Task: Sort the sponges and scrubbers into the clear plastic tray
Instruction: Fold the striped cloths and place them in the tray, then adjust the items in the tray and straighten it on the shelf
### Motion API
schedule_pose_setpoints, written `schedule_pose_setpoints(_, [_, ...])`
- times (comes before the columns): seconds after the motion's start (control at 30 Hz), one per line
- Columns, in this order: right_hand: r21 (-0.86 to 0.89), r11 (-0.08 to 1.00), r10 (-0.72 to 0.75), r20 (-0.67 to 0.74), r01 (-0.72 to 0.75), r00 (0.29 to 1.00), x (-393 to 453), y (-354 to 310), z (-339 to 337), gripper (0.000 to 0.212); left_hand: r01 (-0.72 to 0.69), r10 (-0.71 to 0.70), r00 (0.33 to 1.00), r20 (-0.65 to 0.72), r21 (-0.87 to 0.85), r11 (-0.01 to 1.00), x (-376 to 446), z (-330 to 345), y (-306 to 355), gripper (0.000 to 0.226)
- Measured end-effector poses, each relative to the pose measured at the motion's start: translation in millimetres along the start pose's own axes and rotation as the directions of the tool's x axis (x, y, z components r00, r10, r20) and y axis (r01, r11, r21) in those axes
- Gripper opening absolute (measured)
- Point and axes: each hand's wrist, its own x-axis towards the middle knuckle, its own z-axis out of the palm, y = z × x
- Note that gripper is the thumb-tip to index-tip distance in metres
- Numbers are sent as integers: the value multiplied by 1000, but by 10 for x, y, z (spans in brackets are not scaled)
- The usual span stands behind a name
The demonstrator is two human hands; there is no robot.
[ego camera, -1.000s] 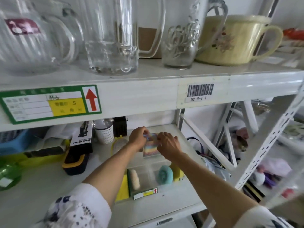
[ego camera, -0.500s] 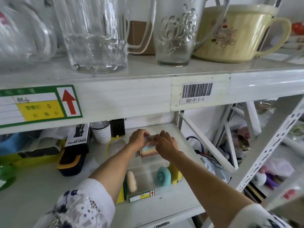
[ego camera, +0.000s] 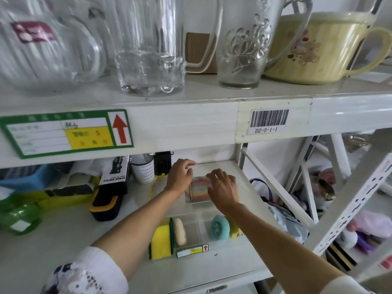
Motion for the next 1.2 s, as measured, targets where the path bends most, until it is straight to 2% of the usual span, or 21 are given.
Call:
schedule_pose_setpoints(0.17, [98,973,-205,-67,211,976,-200,-239,-21,42,-66,59,997,-57,-144,987,-309,-371,-61,25])
schedule_pose_setpoints(0.37, [263,864,-447,6,429,895,-598,-594,25,52,-29,35,999,25,-199,980,-940,-859,-316,22])
schedule_pose_setpoints(0.43, [271,827,-519,28,493,854,-722,-656,42,63,-3,15,997,69,-167,986,-1186,-989,-439,30])
schedule_pose_setpoints(0.5, [253,813,-559,88,524,825,-828,-687,63,82,-12,24,992,124,-98,995,-1415,-1100,-557,46])
schedule_pose_setpoints(0.6, [184,831,-553,169,525,816,-931,-702,121,98,-20,18,969,246,9,1000,-1710,-1217,-704,80])
schedule_pose_setpoints(0.7, [153,838,-544,156,524,824,-973,-712,209,94,-74,16,934,358,148,986,-1909,-1208,-795,99])
schedule_pose_setpoints(0.87, [146,853,-518,129,500,846,-927,-792,171,84,-93,19,934,358,192,977,-1965,-1063,-761,95])
schedule_pose_setpoints(1.0, [199,870,-483,162,451,861,-870,-814,106,79,-9,-42,946,321,158,987,-1887,-1055,-729,90])
schedule_pose_setpoints(1.2, [240,894,-431,226,379,874,-784,-796,136,81,87,-136,909,394,139,986,-1741,-1092,-732,83])
